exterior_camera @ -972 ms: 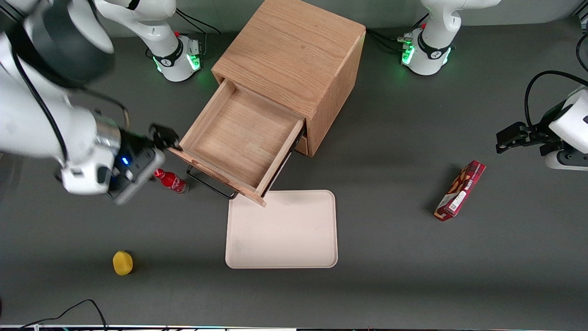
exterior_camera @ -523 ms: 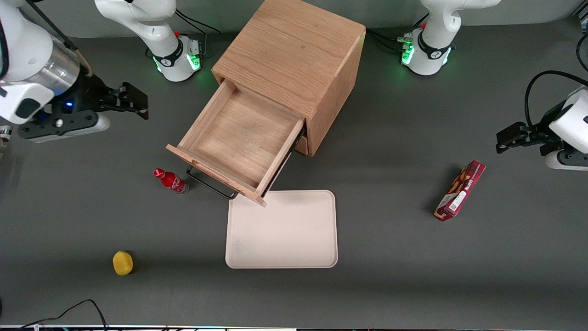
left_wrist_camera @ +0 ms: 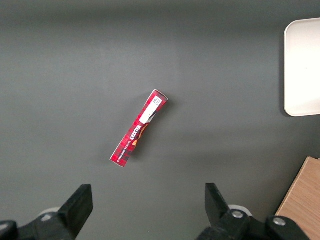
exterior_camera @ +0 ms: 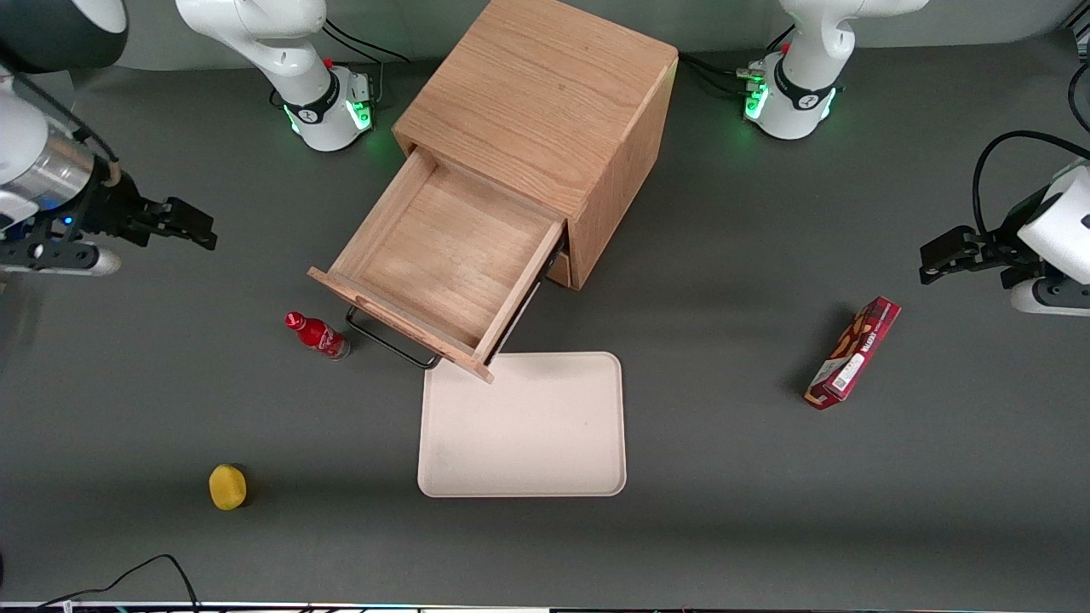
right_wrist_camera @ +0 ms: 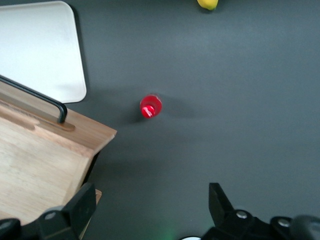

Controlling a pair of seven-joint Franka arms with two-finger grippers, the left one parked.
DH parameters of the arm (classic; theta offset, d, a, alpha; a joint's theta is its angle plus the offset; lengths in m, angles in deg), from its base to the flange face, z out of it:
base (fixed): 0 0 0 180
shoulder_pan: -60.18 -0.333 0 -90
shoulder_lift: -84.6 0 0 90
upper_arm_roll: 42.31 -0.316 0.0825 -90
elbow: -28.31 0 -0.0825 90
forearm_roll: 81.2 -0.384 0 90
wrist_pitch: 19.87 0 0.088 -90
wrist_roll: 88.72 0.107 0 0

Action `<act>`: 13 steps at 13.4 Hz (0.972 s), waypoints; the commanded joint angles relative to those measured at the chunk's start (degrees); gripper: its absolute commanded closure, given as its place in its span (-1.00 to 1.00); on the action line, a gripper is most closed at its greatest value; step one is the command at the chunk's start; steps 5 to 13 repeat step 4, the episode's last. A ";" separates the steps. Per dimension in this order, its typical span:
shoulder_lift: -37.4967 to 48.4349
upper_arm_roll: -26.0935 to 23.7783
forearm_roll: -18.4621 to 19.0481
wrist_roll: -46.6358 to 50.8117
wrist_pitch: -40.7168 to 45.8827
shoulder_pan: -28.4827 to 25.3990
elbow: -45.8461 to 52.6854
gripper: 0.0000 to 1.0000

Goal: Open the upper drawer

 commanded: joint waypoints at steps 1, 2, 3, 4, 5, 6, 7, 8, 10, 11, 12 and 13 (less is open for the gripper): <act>3.07 0.42 -0.52 -0.61 -2.12 -0.25 -2.10 -1.00; 1.84 0.60 -0.43 -0.69 -2.12 -0.17 0.18 -1.00; 1.22 1.47 -0.43 -1.21 -2.03 -0.16 1.24 -1.00; 1.04 2.70 -0.60 -0.96 -2.03 -0.43 2.13 -1.00; 1.04 2.70 -0.60 -0.96 -2.03 -0.43 2.13 -1.00; 1.04 2.70 -0.60 -0.96 -2.03 -0.43 2.13 -1.00; 1.04 2.70 -0.60 -0.96 -2.03 -0.43 2.13 -1.00; 1.04 2.70 -0.60 -0.96 -2.03 -0.43 2.13 -1.00; 1.04 2.70 -0.60 -0.96 -2.03 -0.43 2.13 -1.00; 1.04 2.70 -0.60 -0.96 -2.03 -0.43 2.13 -1.00; 1.04 2.70 -0.60 -0.96 -2.03 -0.43 2.13 -1.00; 1.04 2.70 -0.60 -0.96 -2.03 -0.43 2.13 -1.00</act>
